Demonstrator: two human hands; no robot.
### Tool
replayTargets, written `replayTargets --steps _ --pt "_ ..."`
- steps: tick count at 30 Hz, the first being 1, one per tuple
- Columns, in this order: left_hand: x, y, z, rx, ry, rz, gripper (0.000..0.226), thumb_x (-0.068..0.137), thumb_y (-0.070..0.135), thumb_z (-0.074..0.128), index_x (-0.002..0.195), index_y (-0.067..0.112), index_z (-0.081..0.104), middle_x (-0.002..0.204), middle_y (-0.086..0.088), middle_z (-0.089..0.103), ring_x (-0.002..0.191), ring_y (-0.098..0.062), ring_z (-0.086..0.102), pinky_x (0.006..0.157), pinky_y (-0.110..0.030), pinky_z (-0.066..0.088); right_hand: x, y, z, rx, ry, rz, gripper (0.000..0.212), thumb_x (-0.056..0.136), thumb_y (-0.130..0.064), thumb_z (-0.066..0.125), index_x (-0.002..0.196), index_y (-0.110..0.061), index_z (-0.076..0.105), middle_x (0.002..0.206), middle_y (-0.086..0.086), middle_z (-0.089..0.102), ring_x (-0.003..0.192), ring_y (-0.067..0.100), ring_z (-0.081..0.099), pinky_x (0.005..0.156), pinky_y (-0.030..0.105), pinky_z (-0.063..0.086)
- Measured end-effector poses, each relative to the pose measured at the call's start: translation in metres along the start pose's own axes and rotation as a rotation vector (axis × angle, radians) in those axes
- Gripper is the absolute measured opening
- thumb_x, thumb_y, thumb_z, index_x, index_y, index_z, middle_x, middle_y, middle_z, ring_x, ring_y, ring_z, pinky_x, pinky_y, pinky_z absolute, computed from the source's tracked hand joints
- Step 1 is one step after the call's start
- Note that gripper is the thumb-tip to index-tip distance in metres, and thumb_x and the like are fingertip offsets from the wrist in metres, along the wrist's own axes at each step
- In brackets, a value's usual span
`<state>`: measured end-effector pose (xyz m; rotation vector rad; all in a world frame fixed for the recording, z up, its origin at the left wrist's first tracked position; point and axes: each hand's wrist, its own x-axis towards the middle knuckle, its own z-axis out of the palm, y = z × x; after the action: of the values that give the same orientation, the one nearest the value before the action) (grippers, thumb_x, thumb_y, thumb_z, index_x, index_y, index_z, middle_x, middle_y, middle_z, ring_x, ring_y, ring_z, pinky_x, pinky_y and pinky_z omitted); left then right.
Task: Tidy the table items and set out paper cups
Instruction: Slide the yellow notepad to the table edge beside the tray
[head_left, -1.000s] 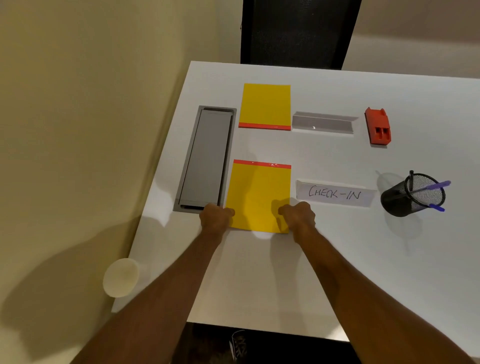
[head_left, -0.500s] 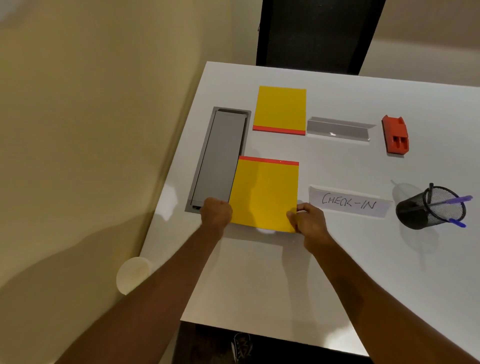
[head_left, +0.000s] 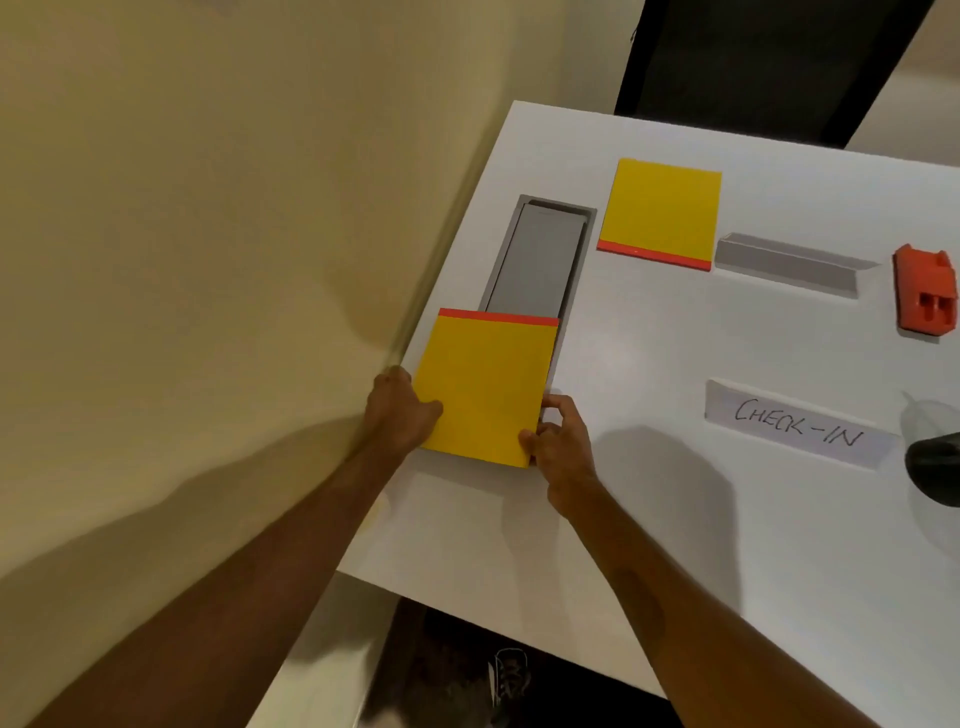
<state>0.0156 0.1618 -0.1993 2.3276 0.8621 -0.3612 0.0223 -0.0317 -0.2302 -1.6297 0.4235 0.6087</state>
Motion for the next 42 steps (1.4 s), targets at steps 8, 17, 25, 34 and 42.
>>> replayTargets --steps 8,17,25,34,42 --pt "0.006 -0.020 0.010 0.312 -0.150 0.105 0.074 0.083 0.041 0.074 0.141 0.009 0.040 0.148 -0.019 0.034 0.134 -0.038 0.037 0.100 -0.046 0.040 -0.004 0.023 0.040 -0.246 0.083 -0.095 0.034 0.084 -0.001 0.065 0.109 -0.020 0.054 0.094 0.003 0.064 0.093 0.030 0.065 0.083 0.053 0.058" --pt "0.004 -0.022 0.027 0.461 -0.147 0.187 0.087 0.079 0.045 0.078 0.147 0.012 0.034 0.152 -0.016 0.028 0.139 -0.036 0.030 0.104 -0.045 0.040 -0.006 0.028 0.054 -0.594 0.234 -0.207 0.036 0.086 -0.007 0.064 0.120 -0.010 0.055 0.114 0.013 0.063 0.103 0.031 0.062 0.081 0.037 0.050" --pt "0.000 -0.025 0.031 0.445 -0.123 0.192 0.085 0.079 0.044 0.078 0.144 0.012 0.036 0.149 -0.014 0.029 0.138 -0.034 0.030 0.099 -0.046 0.043 -0.005 0.032 0.052 -0.649 0.243 -0.242 0.037 0.086 -0.005 0.062 0.122 -0.006 0.055 0.112 0.015 0.060 0.100 0.030 0.060 0.073 0.030 0.044" --pt "-0.008 -0.020 0.033 0.556 -0.125 0.217 0.086 0.081 0.050 0.073 0.147 0.014 0.031 0.149 -0.014 0.030 0.138 -0.035 0.030 0.102 -0.050 0.038 -0.010 0.034 0.024 -0.665 0.160 -0.398 0.041 0.088 -0.015 0.067 0.126 -0.006 0.053 0.116 0.014 0.059 0.098 0.028 0.061 0.071 0.029 0.044" --pt "-0.039 0.036 0.083 0.517 -0.032 0.450 0.082 0.092 0.055 0.055 0.154 0.015 0.020 0.160 -0.016 0.021 0.147 -0.034 0.020 0.113 -0.049 0.029 -0.027 0.042 -0.074 -0.638 0.282 -0.452 0.029 0.093 -0.026 0.062 0.118 -0.011 0.058 0.101 0.002 0.060 0.082 0.016 0.058 0.069 0.027 0.048"
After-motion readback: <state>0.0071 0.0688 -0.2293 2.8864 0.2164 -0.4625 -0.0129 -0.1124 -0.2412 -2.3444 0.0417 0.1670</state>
